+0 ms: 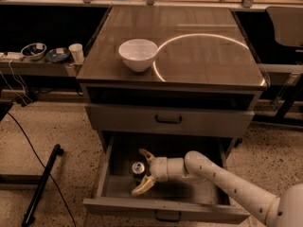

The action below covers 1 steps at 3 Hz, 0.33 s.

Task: Place redbull can into middle drawer

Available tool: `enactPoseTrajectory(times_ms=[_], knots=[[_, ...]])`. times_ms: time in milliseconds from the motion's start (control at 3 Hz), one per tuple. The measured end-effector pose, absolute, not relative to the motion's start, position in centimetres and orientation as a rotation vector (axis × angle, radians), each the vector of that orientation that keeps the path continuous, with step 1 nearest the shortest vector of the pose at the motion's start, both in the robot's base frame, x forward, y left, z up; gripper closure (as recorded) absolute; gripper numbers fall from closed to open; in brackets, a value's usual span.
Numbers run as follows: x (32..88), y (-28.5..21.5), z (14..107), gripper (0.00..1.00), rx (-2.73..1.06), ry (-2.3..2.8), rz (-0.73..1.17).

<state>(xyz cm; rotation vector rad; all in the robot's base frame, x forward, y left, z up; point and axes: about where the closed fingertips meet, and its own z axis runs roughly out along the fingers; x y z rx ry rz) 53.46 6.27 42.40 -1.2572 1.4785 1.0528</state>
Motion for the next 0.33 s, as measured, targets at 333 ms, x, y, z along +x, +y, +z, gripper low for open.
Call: enactPoseTrajectory(times_ms=[333], knots=[[52.22, 4.05, 44.25, 0.00, -1.247, 1.508, 1.012]])
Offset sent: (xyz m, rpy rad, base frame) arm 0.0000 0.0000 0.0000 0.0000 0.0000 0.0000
